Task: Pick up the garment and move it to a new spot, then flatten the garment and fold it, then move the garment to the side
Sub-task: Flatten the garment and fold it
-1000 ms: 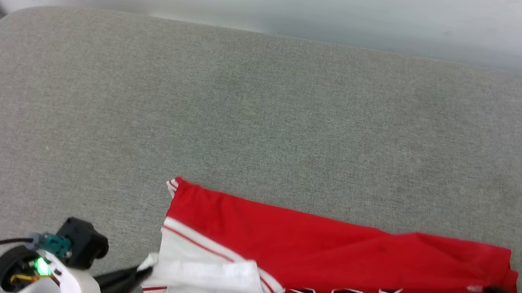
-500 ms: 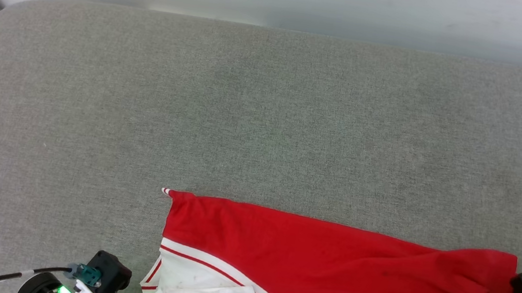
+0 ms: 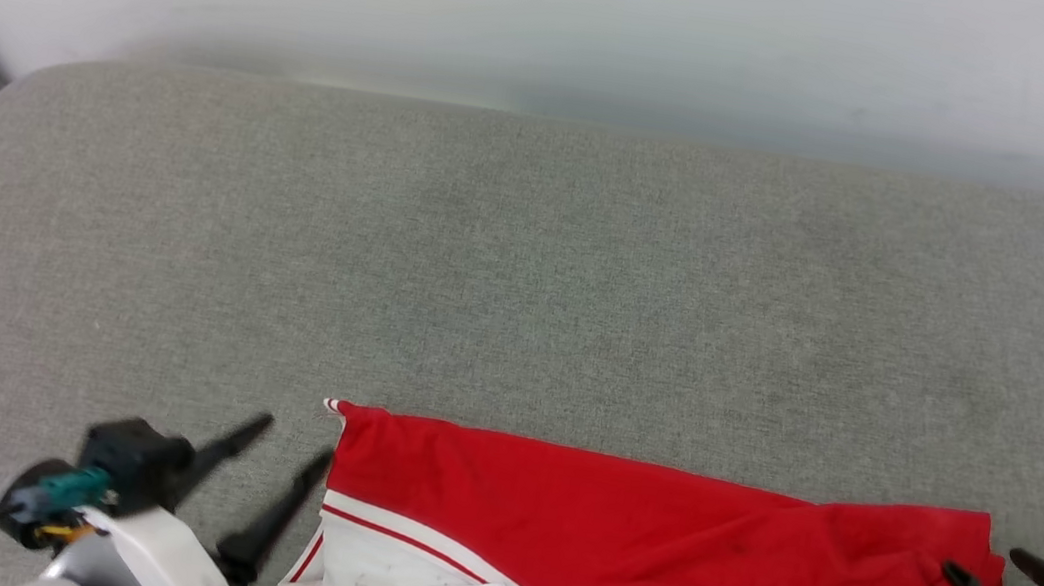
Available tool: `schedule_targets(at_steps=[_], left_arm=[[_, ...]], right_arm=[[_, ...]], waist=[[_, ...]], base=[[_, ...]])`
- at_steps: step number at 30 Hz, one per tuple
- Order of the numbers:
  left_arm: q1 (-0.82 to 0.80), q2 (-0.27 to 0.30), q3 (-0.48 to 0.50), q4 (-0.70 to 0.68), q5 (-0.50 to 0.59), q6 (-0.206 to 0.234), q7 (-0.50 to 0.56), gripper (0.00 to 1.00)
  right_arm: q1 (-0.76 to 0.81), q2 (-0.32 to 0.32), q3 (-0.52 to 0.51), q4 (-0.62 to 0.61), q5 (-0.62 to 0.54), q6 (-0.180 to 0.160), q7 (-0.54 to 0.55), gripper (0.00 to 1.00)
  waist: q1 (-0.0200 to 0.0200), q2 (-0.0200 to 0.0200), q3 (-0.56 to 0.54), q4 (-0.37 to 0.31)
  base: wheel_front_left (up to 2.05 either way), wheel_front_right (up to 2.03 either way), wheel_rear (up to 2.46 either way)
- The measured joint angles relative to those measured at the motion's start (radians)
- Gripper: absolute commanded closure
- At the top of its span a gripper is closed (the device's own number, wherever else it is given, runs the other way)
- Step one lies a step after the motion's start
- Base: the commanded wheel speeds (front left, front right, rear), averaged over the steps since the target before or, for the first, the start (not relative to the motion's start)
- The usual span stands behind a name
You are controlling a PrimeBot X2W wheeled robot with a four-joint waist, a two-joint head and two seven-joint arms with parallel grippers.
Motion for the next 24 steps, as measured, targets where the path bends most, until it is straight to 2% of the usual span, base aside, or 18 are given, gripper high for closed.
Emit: schedule_targets(at_steps=[5,7,10,13,16,20,24], left_arm=[[0.046,-0.043,0.178,-0.045,0.012,0.079,-0.057,0.00],[0.076,-0.094,0.310,-0.086,0.073,0.102,-0.057,0.00],[0.168,-0.184,0.476,-0.136,0.172,0.098,-0.059,0.00],[0.254,-0.296,0.630,-0.184,0.252,0.059,-0.059,0.00],[0.316,-0.369,0.738,-0.205,0.370,0.011,-0.059,0.00],[0.353,-0.450,0.810,-0.198,0.504,-0.064,-0.059,0.00],[0.357,-0.515,0.852,-0.165,0.572,-0.137,-0.059,0.00]], right_arm=[[0.015,0.080,-0.131,-0.058,0.000,0.000,0.037,0.00],[0.026,0.117,-0.184,-0.074,-0.017,0.000,0.051,0.00],[0.052,0.188,-0.251,-0.081,-0.049,0.000,0.071,0.00],[0.074,0.257,-0.311,-0.080,-0.090,0.000,0.078,0.00],[0.092,0.333,-0.374,-0.069,-0.125,0.000,0.077,0.00],[0.092,0.415,-0.438,-0.032,-0.173,0.000,0.067,0.00],[0.087,0.468,-0.480,0.025,-0.205,0.000,0.050,0.00]], waist=[[0.0000,0.0000,-0.018,0.002],[0.0000,0.0000,-0.020,0.005],[0.0000,0.0000,-0.020,0.009],[0.0000,0.0000,-0.017,0.013],[0.0000,0.0000,-0.008,0.018],[0.0000,0.0000,0.012,0.027],[0.0001,0.0000,0.035,0.037]], base=[[0.00,0.00,0.00],[0.00,0.00,0.00],[0.00,0.00,0.00],[0.00,0.00,0.00],[0.00,0.00,0.00],[0.00,0.00,0.00],[0.00,0.00,0.00]])
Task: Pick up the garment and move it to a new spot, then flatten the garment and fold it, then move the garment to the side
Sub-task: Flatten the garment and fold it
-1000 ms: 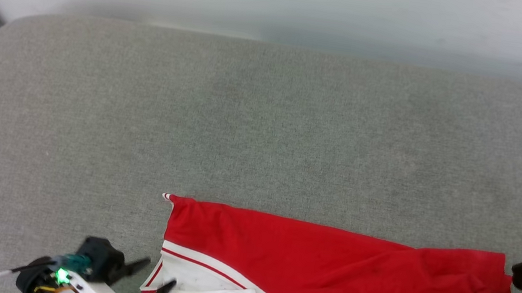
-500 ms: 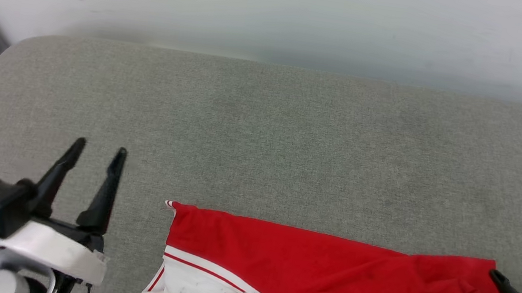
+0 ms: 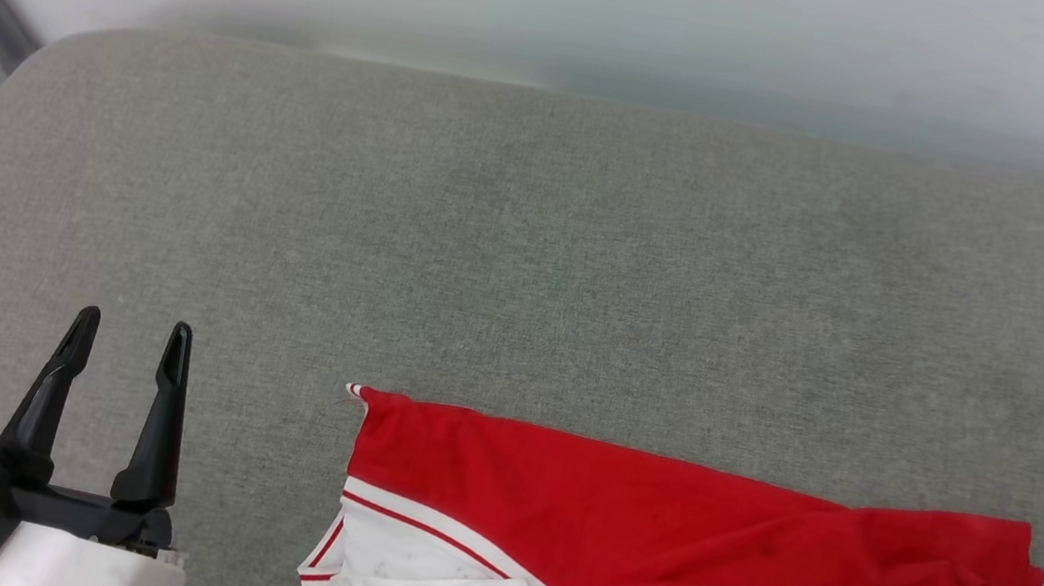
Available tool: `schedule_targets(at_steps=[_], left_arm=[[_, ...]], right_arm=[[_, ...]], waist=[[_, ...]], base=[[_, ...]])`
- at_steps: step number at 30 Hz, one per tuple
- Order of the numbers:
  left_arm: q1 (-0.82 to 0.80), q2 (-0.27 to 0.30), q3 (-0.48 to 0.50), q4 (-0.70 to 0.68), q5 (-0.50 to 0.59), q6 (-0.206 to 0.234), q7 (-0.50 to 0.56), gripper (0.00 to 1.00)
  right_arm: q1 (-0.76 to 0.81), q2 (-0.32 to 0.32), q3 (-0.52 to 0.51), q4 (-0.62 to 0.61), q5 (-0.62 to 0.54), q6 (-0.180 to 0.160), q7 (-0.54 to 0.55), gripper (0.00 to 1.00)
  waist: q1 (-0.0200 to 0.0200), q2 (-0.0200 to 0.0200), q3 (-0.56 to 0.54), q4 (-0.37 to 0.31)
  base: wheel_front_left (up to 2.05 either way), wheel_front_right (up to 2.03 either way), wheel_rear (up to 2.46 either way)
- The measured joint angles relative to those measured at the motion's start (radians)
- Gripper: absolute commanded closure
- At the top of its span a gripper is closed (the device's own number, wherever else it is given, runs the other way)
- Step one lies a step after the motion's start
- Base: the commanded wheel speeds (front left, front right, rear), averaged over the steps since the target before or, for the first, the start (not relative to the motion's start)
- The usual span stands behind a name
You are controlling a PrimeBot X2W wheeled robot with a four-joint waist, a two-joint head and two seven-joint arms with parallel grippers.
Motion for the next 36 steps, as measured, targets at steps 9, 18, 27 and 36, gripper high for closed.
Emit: schedule_targets(at_steps=[9,18,27,36], left_arm=[[-0.025,-0.080,0.047,0.046,0.075,-0.086,0.000,0.00],[-0.032,-0.103,0.040,0.067,0.097,-0.099,0.000,0.00],[-0.028,-0.092,0.030,0.068,0.095,-0.100,0.000,0.00],[-0.014,-0.089,0.029,0.063,0.095,-0.100,0.000,0.00]], right_arm=[[-0.014,0.040,-0.025,0.120,-0.045,0.000,-0.039,0.00],[-0.027,0.040,0.020,0.179,-0.049,-0.007,-0.085,0.51],[-0.032,0.048,0.062,0.200,-0.053,-0.001,-0.153,1.00],[-0.061,-0.005,-0.049,0.201,-0.079,0.001,-0.182,1.00]], waist=[[0.0000,0.0000,0.039,0.026],[0.0000,0.0000,0.038,0.032],[0.0000,0.0000,0.020,0.019],[0.0000,0.0000,0.000,-0.006]], base=[[0.00,0.00,0.00],[0.00,0.00,0.00],[0.00,0.00,0.00],[0.00,0.00,0.00]])
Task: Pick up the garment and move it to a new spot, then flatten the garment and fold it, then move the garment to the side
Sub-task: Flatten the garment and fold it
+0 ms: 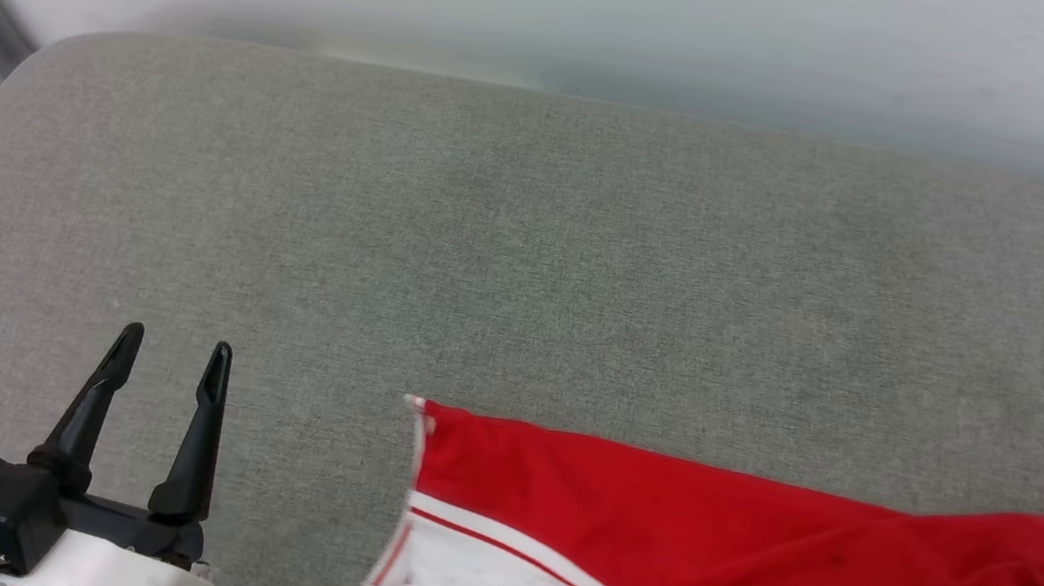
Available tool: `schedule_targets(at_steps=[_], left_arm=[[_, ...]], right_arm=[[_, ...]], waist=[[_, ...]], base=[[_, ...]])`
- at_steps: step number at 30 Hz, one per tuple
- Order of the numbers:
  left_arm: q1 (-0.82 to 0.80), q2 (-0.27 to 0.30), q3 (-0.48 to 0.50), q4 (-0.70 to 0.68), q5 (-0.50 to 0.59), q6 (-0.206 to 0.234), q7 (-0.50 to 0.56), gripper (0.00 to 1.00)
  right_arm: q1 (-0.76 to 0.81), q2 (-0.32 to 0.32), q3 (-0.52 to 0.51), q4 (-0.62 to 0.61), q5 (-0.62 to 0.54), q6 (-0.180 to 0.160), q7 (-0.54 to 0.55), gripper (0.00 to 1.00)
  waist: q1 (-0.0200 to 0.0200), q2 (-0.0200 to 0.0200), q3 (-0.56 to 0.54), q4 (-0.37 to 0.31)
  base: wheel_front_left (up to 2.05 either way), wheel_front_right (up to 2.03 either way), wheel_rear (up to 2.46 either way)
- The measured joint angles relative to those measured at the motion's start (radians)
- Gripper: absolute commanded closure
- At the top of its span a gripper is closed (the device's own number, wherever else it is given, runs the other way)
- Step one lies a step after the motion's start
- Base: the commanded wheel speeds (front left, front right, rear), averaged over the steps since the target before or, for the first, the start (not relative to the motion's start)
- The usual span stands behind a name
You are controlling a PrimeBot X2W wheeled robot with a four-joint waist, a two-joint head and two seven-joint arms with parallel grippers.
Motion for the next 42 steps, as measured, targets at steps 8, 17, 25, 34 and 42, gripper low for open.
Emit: schedule_targets(at_steps=[8,17,25,34,42], left_arm=[[0.006,0.001,-0.008,0.009,-0.001,0.000,0.000,0.00],[0.041,-0.004,-0.014,0.014,-0.001,0.000,0.000,0.00],[0.059,-0.011,-0.019,0.011,-0.002,0.000,0.000,0.00],[0.060,-0.016,-0.028,0.015,-0.008,0.000,0.000,0.00],[0.059,-0.018,-0.023,0.021,-0.009,0.000,0.000,0.00]], right_arm=[[-0.018,-0.029,-0.032,-0.025,-0.009,0.000,0.015,1.00],[0.068,0.004,0.133,-0.223,0.036,-0.001,0.096,1.00],[0.100,0.084,0.329,-0.352,0.074,-0.001,0.176,1.00],[0.046,0.118,0.508,-0.313,0.227,-0.001,0.146,1.00],[-0.045,0.119,0.667,-0.179,0.302,-0.001,0.047,1.00]], waist=[[0.0000,0.0000,-0.026,-0.017],[0.0000,0.0000,-0.082,-0.028],[0.0000,0.0000,-0.108,-0.011],[0.0000,0.0000,-0.116,0.026],[-0.0001,0.0000,-0.115,0.062]], base=[[0.00,0.00,0.00],[0.00,0.00,0.00],[0.00,0.00,0.00],[0.00,0.00,0.00],[0.00,0.00,0.00]])
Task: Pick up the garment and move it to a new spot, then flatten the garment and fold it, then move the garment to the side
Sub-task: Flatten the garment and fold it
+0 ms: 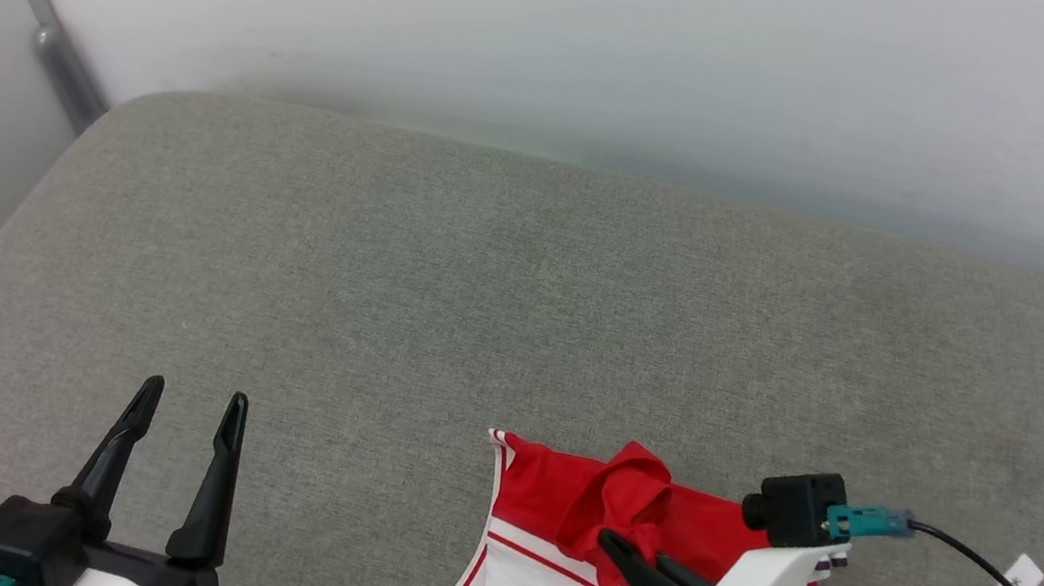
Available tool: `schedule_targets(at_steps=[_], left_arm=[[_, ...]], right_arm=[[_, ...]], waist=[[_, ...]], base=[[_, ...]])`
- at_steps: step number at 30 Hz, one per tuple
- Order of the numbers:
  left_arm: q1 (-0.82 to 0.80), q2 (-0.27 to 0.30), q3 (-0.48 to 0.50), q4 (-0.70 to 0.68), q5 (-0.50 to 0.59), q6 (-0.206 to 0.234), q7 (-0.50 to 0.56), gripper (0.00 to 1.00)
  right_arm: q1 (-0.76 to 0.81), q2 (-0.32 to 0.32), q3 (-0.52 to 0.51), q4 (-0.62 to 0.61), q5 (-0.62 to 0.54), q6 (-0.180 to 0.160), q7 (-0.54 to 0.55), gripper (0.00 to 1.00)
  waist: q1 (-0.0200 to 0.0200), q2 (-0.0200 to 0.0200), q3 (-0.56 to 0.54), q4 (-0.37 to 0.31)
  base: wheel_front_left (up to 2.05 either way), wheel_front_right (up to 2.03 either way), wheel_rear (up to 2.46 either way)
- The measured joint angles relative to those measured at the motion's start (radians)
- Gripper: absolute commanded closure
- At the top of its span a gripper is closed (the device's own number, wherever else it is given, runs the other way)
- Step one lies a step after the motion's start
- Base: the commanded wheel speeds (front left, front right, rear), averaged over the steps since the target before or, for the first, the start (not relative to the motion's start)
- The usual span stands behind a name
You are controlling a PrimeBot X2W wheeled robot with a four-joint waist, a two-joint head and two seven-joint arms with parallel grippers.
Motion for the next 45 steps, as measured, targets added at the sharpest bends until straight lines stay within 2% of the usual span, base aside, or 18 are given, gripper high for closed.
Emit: schedule_targets(at_steps=[6,7,8,13,16,18,22,26,28,31,37,41,45], left_arm=[[-0.015,-0.001,-0.008,0.004,-0.001,0.000,0.000,0.00],[-0.015,0.000,-0.010,0.005,-0.001,0.000,0.000,0.00],[-0.015,-0.001,-0.012,0.007,-0.001,0.000,0.000,0.00],[-0.016,-0.001,-0.010,0.012,-0.002,0.000,0.000,0.00],[-0.016,-0.002,-0.007,0.015,-0.002,0.000,0.000,0.00],[-0.016,-0.001,-0.006,0.016,-0.002,0.000,0.000,0.00],[-0.016,-0.001,-0.004,0.014,-0.002,0.000,0.000,0.00],[-0.016,-0.001,-0.003,0.008,-0.001,0.000,0.000,0.00],[-0.019,-0.001,-0.002,0.005,-0.001,0.000,0.000,0.00],[-0.023,-0.003,-0.001,0.001,-0.002,0.000,-0.001,0.00],[-0.033,-0.008,-0.004,-0.002,-0.002,0.000,-0.001,0.00],[-0.034,-0.014,-0.008,-0.002,0.000,0.000,-0.001,0.00],[-0.035,-0.015,-0.015,-0.002,0.000,0.000,-0.001,0.00]], right_arm=[[-0.076,0.000,0.069,0.146,-0.002,0.000,-0.067,1.00],[-0.087,0.000,0.083,0.169,-0.006,0.000,-0.072,0.92],[-0.096,-0.001,0.102,0.184,-0.012,0.000,-0.077,0.00],[-0.121,0.001,0.197,0.199,0.015,0.000,-0.112,0.00],[-0.142,0.001,0.221,0.198,0.018,0.000,-0.120,0.00],[-0.166,0.001,0.209,0.197,-0.019,0.000,-0.131,0.00],[-0.222,0.001,0.142,0.194,-0.106,0.000,-0.146,0.00],[-0.292,0.000,0.065,0.180,-0.297,0.000,-0.165,0.00],[-0.313,-0.016,0.031,0.163,-0.368,0.000,-0.187,0.00],[-0.322,-0.093,-0.016,0.139,-0.446,0.000,-0.234,0.00],[-0.293,-0.206,-0.120,0.074,-0.513,0.000,-0.376,0.00],[-0.210,-0.216,-0.193,0.021,-0.513,0.000,-0.467,0.00],[-0.126,-0.195,-0.258,-0.042,-0.513,0.000,-0.552,0.00]], waist=[[0.0000,0.0000,0.011,0.025],[0.0000,0.0000,0.013,0.029],[0.0000,0.0000,0.014,0.032],[0.0000,0.0000,0.021,0.038],[0.0001,0.0000,0.021,0.033],[0.0000,0.0000,0.019,0.026],[0.0000,0.0000,0.014,0.004],[0.0000,0.0000,0.013,-0.023],[0.0000,0.0000,0.013,-0.037],[0.0000,0.0000,0.016,-0.057],[0.0001,0.0000,0.024,-0.089],[0.0000,0.0000,0.031,-0.103],[0.0000,0.0000,0.040,-0.110]], base=[[0.00,0.00,0.00],[0.00,0.00,0.00],[0.00,0.00,0.00],[0.00,0.00,0.00],[0.00,0.00,0.00],[0.00,0.00,0.00],[0.00,0.00,0.00],[0.00,0.00,0.00],[0.00,0.00,0.00],[0.00,0.00,0.00],[0.00,0.00,0.00],[0.00,0.00,0.00],[0.00,0.00,0.00]])
